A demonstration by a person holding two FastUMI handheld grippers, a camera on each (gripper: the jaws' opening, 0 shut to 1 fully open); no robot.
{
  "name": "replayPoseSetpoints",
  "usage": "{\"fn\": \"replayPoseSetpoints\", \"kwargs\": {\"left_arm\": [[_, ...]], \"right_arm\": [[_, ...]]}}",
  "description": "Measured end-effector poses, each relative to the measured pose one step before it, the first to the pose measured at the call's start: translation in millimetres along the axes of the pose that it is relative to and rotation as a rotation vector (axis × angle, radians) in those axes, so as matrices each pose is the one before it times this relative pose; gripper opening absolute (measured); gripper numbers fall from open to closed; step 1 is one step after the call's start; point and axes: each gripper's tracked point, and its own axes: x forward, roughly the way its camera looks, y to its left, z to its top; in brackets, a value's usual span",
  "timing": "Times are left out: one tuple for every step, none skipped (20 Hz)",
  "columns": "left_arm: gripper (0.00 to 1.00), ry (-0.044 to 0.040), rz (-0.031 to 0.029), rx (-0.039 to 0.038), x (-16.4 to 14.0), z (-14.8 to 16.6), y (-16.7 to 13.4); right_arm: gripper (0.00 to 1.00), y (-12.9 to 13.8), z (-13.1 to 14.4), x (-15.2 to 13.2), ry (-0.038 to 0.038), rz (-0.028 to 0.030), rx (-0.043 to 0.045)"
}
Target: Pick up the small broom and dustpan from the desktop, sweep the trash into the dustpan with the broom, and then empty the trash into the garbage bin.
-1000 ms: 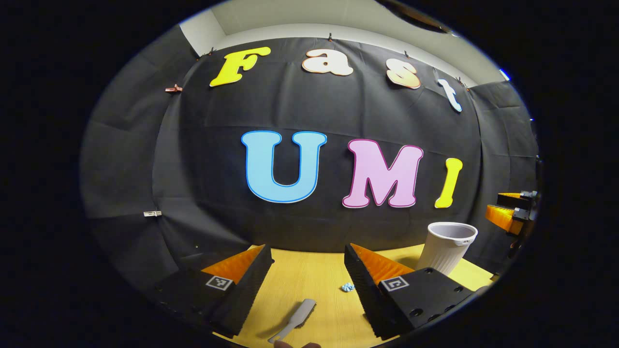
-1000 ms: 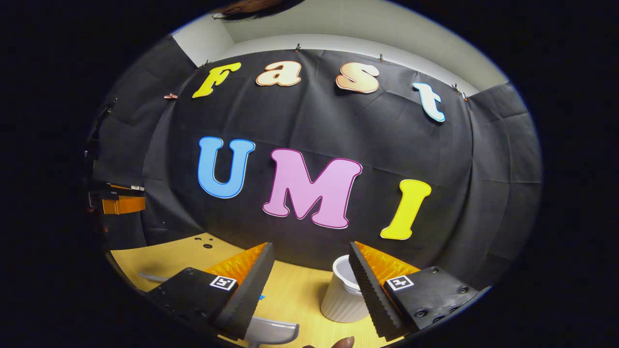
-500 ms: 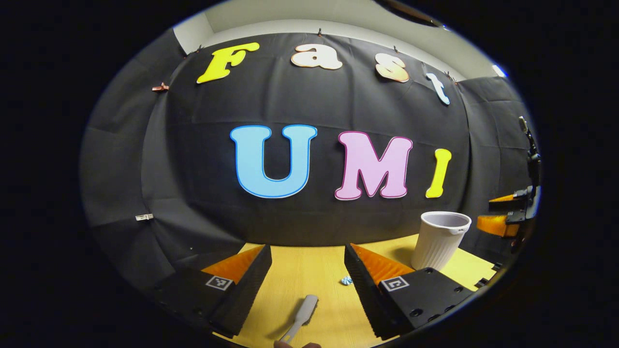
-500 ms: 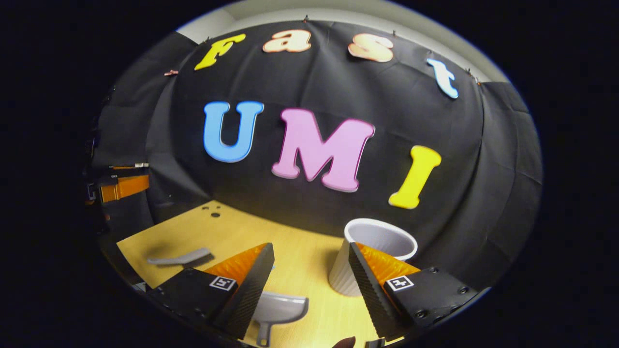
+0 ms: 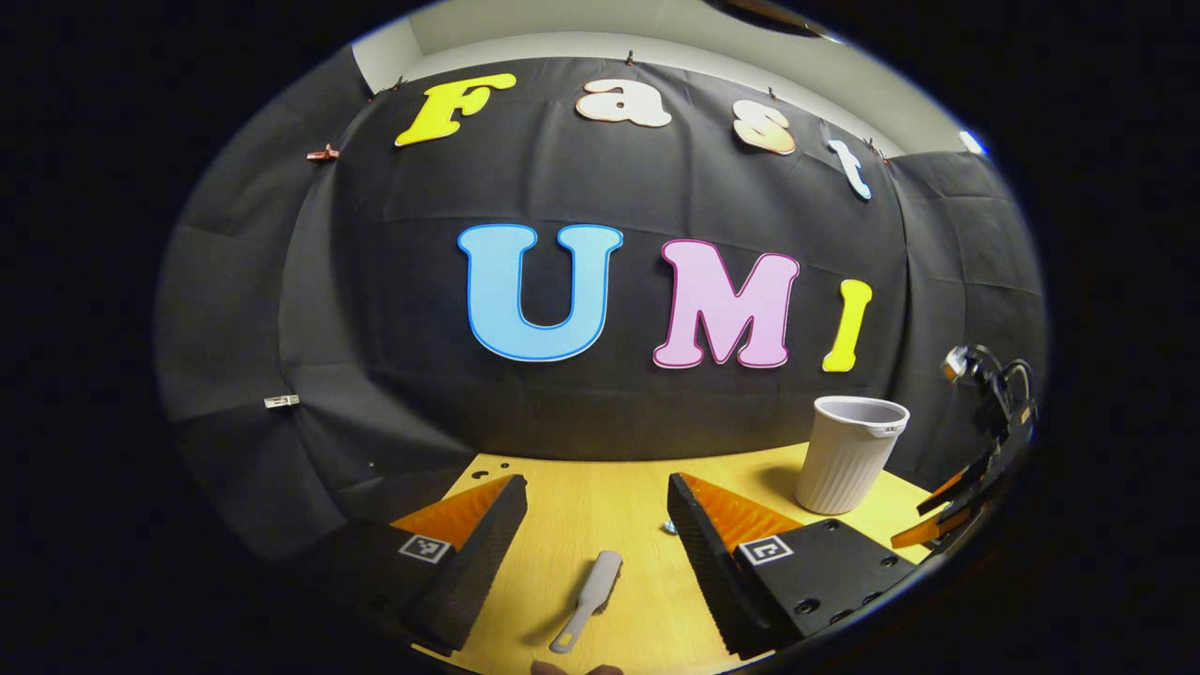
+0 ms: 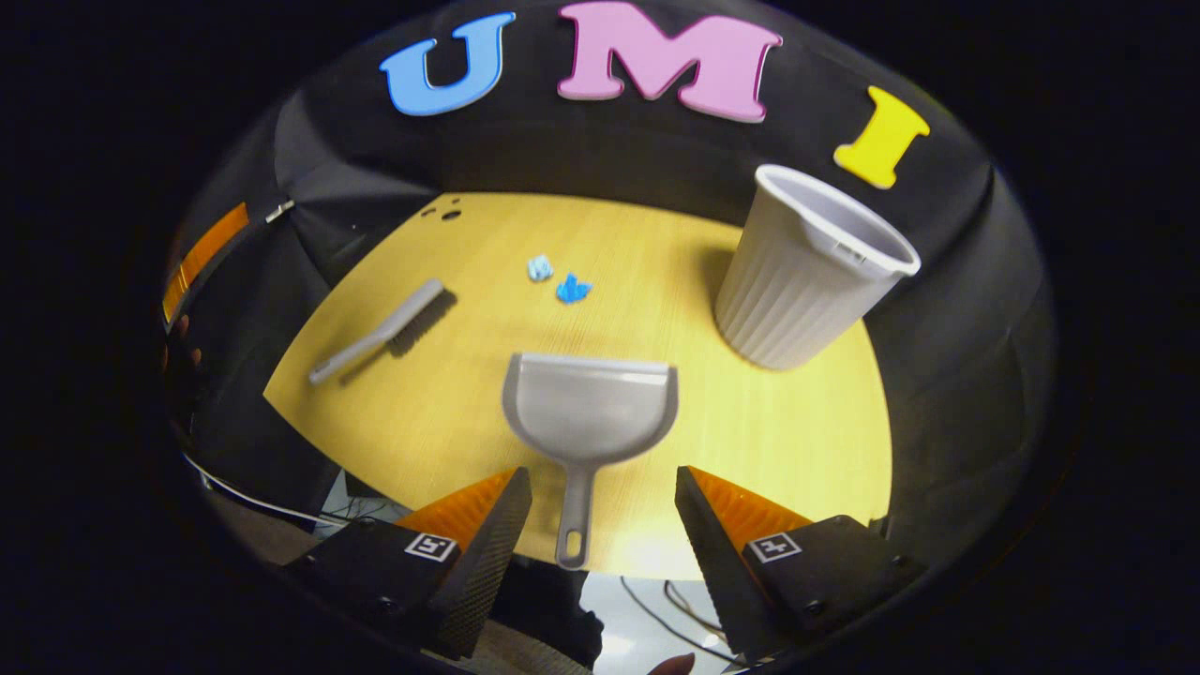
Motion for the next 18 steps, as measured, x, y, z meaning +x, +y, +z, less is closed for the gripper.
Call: {"fn": "replayPoseSetpoints", "kwargs": {"left_arm": [[0.95, 0.00219, -0.00151, 0.00205, -1.67, -2.25, 1.32], [0.95, 0.00619, 0.00115, 0.00326, 0.50, -3.14, 0.11], [0.95, 0.00465, 0.00152, -0.00128, -0.06, -2.04, 2.16], [0.95, 0.00517, 0.00300, -0.00272, -0.50, -1.33, 2.54], [0.95, 0.00667, 0.00227, -0.00109, -0.88, -3.19, 2.07], [0.95, 0.00313, 0.00220, 0.00468, -2.37, -2.47, 2.81], [0.96, -0.00007, 0.00160, 0.01153, -1.08, -0.73, 1.68], [0.96, 0.00185, -0.00287, 0.00917, -0.34, -2.16, -1.31], [0.95, 0.00420, -0.00457, 0.00403, -0.03, -1.33, -1.17], [0.95, 0.00481, -0.00228, -0.00018, 0.31, -2.90, -0.06], [0.95, 0.00462, -0.00292, -0.00303, 0.15, -1.12, -0.44], [0.95, 0.00495, 0.00006, -0.00332, 0.45, -3.30, -0.08], [0.95, 0.00552, 0.00030, -0.00342, 0.51, -1.25, -0.14], [0.95, 0.00474, 0.00121, -0.00363, 1.33, -2.43, 0.29], [0.95, 0.00251, 0.00075, -0.00211, 0.87, -0.15, 0.10], [0.96, 0.00315, 0.00286, -0.00061, 0.37, -2.26, 0.89], [0.95, 0.00319, 0.00236, 0.00047, 1.82, -0.53, 0.74], [0.95, 0.00316, 0.00276, -0.00046, 0.38, -2.22, 1.28]], "right_arm": [[0.96, 4.46, -11.82, 12.09, 0.04894, 0.01827, 0.00953], [0.96, 3.25, -8.75, 11.09, 0.04048, 0.01201, 0.02008], [0.96, 2.57, -5.58, 10.92, 0.04131, 0.01469, 0.02292], [0.96, 0.44, -5.12, 11.29, 0.03731, 0.00413, 0.01752], [0.96, -2.48, -3.31, 10.50, 0.02313, -0.00473, 0.01020], [0.96, -3.11, -3.34, 11.18, 0.03057, -0.00892, 0.00357], [0.96, -0.16, -1.78, 12.05, 0.02024, -0.00463, 0.00361], [0.95, 0.55, -2.03, 9.24, 0.02750, -0.00475, -0.00756], [0.96, 0.61, -1.68, 8.49, 0.02755, -0.00678, -0.01014], [0.96, 0.83, 0.31, 7.09, 0.01923, -0.00712, -0.00898], [0.96, 1.85, 0.74, 6.03, 0.02061, -0.00522, -0.01060], [0.96, 1.34, 1.76, 5.83, 0.01970, -0.00702, -0.00635], [0.96, 1.64, 2.87, 6.53, 0.01524, -0.00597, 0.00249], [0.95, 1.93, 1.66, 5.20, 0.02141, -0.00023, 0.00657], [0.94, 2.03, 0.97, 6.05, 0.02109, -0.00162, 0.00371], [0.94, 2.03, 1.36, 4.84, 0.01500, 0.00163, -0.00325], [0.94, 0.66, 1.77, 3.80, 0.01372, -0.00427, -0.00687], [0.94, 0.38, 4.10, 2.65, 0.00335, -0.00077, -0.00233]]}}
